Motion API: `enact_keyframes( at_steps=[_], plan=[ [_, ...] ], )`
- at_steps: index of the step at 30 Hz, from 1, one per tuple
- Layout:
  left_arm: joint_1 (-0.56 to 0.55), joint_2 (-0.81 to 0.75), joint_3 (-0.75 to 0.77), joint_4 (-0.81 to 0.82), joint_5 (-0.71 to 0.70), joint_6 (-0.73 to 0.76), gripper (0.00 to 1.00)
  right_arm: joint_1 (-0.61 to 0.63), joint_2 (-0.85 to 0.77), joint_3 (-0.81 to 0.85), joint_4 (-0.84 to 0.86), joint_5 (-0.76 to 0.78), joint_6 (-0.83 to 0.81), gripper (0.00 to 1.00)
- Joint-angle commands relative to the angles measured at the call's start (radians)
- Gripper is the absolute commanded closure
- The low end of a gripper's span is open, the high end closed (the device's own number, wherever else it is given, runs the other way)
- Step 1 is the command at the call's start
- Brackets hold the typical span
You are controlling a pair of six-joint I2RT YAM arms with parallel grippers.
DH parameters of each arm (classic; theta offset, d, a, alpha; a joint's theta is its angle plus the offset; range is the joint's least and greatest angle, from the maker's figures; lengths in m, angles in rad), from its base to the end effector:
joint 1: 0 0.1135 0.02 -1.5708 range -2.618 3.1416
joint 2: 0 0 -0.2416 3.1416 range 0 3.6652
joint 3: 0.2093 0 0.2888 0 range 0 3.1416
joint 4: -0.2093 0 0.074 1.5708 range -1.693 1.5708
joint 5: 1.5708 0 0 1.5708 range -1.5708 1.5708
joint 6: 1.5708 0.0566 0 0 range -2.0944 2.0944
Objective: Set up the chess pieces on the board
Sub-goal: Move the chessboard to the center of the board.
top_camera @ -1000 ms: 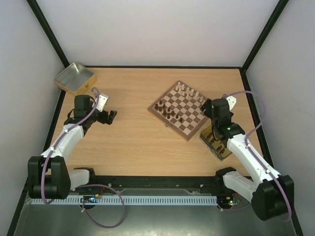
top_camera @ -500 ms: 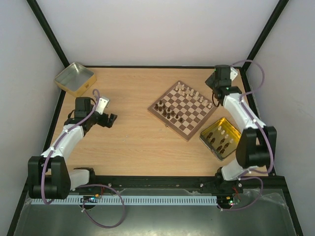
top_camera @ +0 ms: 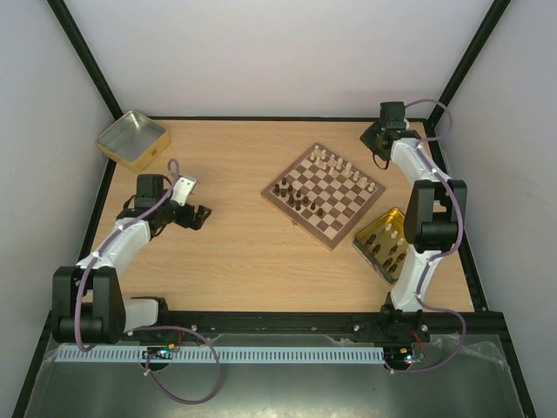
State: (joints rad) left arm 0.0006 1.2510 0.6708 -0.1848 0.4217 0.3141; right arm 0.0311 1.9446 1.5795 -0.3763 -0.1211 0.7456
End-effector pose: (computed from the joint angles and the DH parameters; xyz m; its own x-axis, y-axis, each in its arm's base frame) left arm 0.3039 -0.0230 0.1512 -0.5676 0.2816 -0.7737 0.4943 0.8680 -0.0467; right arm 0.4891 0.0221 0.2057 -0.5772 0.6558 -0.4865 0.3698 0.7412 0.5603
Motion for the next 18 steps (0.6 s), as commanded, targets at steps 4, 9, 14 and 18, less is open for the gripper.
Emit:
enact_keyframes(
  at_steps=[4, 9, 14, 18],
  plan=[
    [0.009, 0.034, -0.018, 0.014, 0.048, 0.006, 0.00, -0.060, 0.117, 0.117, -0.078, -0.071, -0.046, 0.98],
    [0.009, 0.050, -0.014, 0.002, 0.080, 0.005, 0.00, -0.075, 0.247, 0.296, -0.212, -0.099, -0.104, 0.98],
    [0.009, 0.061, -0.005, 0.000, 0.092, 0.005, 0.00, -0.076, 0.357, 0.419, -0.298, -0.156, -0.139, 0.98],
    [0.009, 0.075, 0.002, -0.005, 0.101, 0.010, 0.00, -0.076, 0.418, 0.471, -0.363, -0.169, -0.163, 0.98]
  ],
)
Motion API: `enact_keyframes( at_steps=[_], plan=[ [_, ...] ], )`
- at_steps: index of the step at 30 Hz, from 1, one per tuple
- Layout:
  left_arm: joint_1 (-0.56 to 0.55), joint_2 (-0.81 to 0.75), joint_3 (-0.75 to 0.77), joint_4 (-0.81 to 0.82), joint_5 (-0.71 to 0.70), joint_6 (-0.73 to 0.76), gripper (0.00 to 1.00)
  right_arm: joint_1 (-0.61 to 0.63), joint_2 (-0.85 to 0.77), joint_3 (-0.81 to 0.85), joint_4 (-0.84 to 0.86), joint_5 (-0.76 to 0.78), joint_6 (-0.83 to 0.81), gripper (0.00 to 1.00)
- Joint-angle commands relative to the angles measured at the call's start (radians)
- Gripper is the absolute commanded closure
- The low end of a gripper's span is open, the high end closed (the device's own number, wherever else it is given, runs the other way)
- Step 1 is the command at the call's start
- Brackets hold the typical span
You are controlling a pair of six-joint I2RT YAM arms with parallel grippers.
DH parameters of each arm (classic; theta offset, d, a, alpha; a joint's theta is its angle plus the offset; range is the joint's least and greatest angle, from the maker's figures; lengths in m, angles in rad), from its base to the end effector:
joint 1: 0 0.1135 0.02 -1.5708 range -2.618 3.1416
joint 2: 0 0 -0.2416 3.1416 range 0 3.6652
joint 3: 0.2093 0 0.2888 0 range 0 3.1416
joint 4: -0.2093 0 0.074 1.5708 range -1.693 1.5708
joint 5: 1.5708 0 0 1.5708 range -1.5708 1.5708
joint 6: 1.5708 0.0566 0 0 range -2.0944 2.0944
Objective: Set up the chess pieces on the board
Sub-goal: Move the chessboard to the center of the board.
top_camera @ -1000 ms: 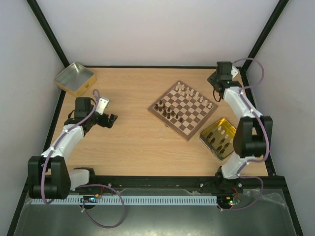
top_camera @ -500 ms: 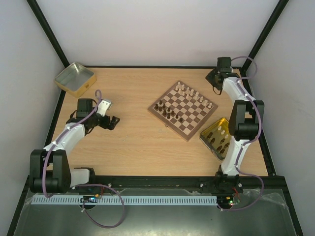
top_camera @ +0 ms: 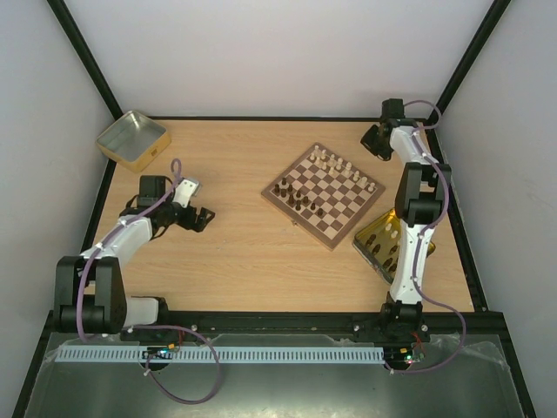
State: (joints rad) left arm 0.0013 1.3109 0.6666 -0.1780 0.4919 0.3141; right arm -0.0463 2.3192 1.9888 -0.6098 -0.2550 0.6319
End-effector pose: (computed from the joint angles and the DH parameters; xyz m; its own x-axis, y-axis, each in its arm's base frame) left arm 0.3042 -0.0263 0.1345 -0.5979 0.2716 -0.7542 0.5310 0.8390 -0.1189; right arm 0.5471 -0.0111 0.1516 -0.7123 0.6052 -0.3554 0.3928 0.7634 0.5127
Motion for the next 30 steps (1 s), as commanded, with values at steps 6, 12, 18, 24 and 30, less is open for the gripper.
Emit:
enact_keyframes(
  at_steps=[6, 12, 18, 24, 30],
  plan=[
    [0.008, 0.033, 0.006, -0.002, 0.035, 0.007, 0.00, 0.002, 0.071, 0.066, -0.186, -0.042, -0.088, 0.98],
    [0.008, 0.053, 0.009, -0.009, 0.037, 0.008, 0.00, 0.002, 0.054, 0.023, -0.177, -0.033, -0.086, 0.98],
    [0.008, 0.031, -0.005, -0.010, 0.034, 0.010, 0.00, 0.002, 0.075, 0.021, -0.169, -0.086, -0.087, 0.98],
    [0.009, 0.015, -0.019, 0.007, 0.023, 0.003, 0.00, 0.020, 0.074, 0.006, -0.173, -0.104, -0.104, 0.98],
    [0.015, 0.014, -0.018, 0.016, 0.006, -0.007, 0.00, 0.056, 0.068, -0.024, -0.165, -0.116, -0.117, 0.98]
  ],
)
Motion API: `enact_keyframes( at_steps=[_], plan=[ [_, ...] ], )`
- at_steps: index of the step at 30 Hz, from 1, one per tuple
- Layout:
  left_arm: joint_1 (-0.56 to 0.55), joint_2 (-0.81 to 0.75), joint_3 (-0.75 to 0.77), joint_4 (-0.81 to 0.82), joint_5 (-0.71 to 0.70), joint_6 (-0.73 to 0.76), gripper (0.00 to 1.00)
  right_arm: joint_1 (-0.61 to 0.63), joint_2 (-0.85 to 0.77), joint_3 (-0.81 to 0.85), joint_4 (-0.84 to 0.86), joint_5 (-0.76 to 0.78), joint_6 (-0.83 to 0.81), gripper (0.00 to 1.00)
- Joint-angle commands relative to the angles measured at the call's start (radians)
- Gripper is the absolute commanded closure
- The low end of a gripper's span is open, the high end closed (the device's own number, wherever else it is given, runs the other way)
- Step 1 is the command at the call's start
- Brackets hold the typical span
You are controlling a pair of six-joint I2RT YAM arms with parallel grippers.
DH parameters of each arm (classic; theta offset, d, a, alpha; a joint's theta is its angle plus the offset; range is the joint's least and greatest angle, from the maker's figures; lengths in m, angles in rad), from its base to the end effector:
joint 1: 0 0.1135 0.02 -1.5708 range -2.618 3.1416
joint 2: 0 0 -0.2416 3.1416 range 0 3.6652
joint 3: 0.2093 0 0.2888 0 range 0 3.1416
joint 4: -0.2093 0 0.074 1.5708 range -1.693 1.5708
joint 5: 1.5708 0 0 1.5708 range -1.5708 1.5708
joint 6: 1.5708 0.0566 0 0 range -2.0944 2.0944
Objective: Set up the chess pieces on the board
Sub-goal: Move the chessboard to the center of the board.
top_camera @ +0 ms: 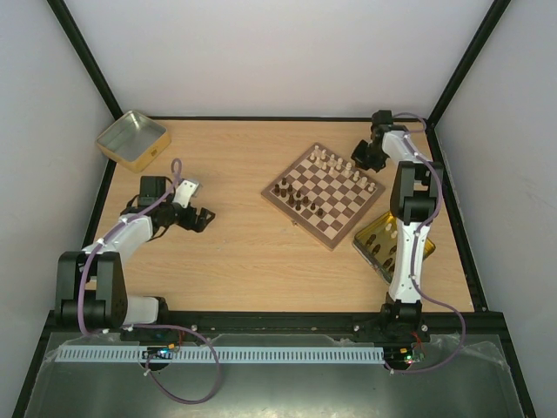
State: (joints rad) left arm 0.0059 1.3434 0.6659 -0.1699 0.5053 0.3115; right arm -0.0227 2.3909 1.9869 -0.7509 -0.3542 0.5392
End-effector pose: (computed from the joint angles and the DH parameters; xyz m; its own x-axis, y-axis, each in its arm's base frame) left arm 0.3052 -0.0256 0.1260 -0.6168 0.2646 -0.7413 0.5298 0.8361 -0.1425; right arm 0.5317 0.0076 0.1062 -0.8458 0.5009 -0.1838 0.3676 0.7967 0.4797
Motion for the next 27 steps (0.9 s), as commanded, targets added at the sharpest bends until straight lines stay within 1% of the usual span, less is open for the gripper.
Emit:
enact_keyframes(
  at_steps=[1, 10, 19, 27],
  plan=[
    [0.012, -0.020, -0.017, 0.007, -0.007, -0.006, 0.00, 0.040, -0.004, -0.028, -0.024, -0.017, -0.027, 0.98],
    [0.020, -0.035, -0.003, -0.007, -0.010, -0.014, 0.00, 0.096, -0.025, -0.077, -0.023, -0.028, -0.039, 0.98],
    [0.039, -0.049, 0.005, -0.027, -0.008, -0.016, 0.00, 0.110, -0.067, -0.143, 0.001, -0.064, -0.041, 0.98],
    [0.062, -0.061, 0.006, -0.042, 0.004, -0.012, 0.00, 0.143, -0.065, -0.145, 0.021, -0.148, -0.048, 0.98]
  ],
)
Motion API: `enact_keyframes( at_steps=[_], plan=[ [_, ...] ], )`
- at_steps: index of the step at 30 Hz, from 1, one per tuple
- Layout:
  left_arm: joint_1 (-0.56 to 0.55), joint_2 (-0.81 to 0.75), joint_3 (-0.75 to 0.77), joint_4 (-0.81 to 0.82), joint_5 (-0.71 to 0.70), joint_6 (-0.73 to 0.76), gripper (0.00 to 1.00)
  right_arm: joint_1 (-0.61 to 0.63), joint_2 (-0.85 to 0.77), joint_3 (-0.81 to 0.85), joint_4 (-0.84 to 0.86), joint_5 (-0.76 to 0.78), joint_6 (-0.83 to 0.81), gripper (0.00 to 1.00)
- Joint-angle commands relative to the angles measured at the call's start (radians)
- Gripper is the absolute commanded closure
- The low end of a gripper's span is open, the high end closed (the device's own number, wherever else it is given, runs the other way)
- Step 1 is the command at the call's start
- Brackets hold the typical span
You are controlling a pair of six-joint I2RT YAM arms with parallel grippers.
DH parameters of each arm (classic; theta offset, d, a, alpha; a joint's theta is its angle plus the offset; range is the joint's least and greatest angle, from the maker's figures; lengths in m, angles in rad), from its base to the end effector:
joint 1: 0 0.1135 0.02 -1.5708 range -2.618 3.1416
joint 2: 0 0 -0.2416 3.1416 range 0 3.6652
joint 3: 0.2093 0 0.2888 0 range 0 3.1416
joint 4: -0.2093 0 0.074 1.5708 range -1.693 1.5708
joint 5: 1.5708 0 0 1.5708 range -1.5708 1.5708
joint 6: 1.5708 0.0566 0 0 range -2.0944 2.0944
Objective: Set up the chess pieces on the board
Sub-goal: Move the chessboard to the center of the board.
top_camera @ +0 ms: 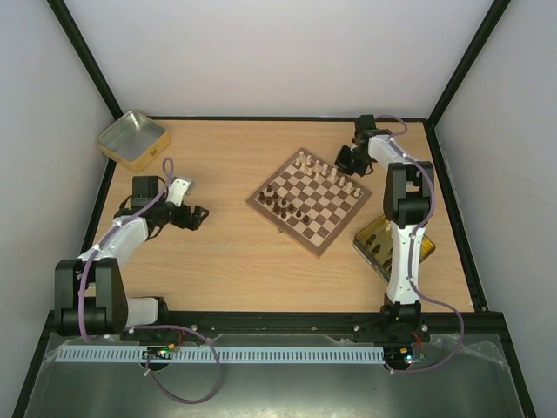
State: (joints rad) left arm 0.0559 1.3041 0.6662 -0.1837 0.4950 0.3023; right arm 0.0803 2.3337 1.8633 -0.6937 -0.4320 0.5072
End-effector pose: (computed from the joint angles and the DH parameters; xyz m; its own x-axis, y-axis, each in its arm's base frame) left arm 0.3044 -0.0099 0.1359 -0.6164 0.2279 -0.7537 0.4791 0.8682 -0.1293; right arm 0.5120 0.0650 0.0984 -0.9158 0.3688 -0.1590 0.2367 0.8154 0.5283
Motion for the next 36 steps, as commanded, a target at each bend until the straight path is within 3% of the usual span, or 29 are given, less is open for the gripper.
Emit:
enact_keyframes(
  at_steps=[1, 11, 16, 21, 27, 36],
  plan=[
    [0.015, -0.021, 0.007, -0.029, 0.017, -0.003, 0.00, 0.047, -0.003, -0.016, -0.037, -0.076, -0.016, 0.98],
    [0.049, 0.042, 0.031, -0.048, 0.072, 0.000, 0.02, 0.154, 0.012, -0.003, -0.044, -0.111, -0.033, 0.98],
    [0.080, 0.121, 0.069, -0.084, 0.124, 0.001, 0.10, 0.203, -0.008, -0.015, -0.040, -0.120, -0.036, 0.98],
    [0.096, 0.211, 0.109, -0.120, 0.150, 0.018, 0.33, 0.241, -0.059, -0.083, -0.014, -0.130, -0.038, 0.98],
    [0.101, 0.273, 0.139, -0.145, 0.180, 0.017, 0.96, 0.271, -0.129, -0.183, 0.039, -0.148, -0.035, 0.98],
    [0.101, 0.402, 0.206, -0.206, 0.238, 0.034, 0.97, 0.291, -0.182, -0.277, 0.085, -0.164, -0.035, 0.98]
  ],
)
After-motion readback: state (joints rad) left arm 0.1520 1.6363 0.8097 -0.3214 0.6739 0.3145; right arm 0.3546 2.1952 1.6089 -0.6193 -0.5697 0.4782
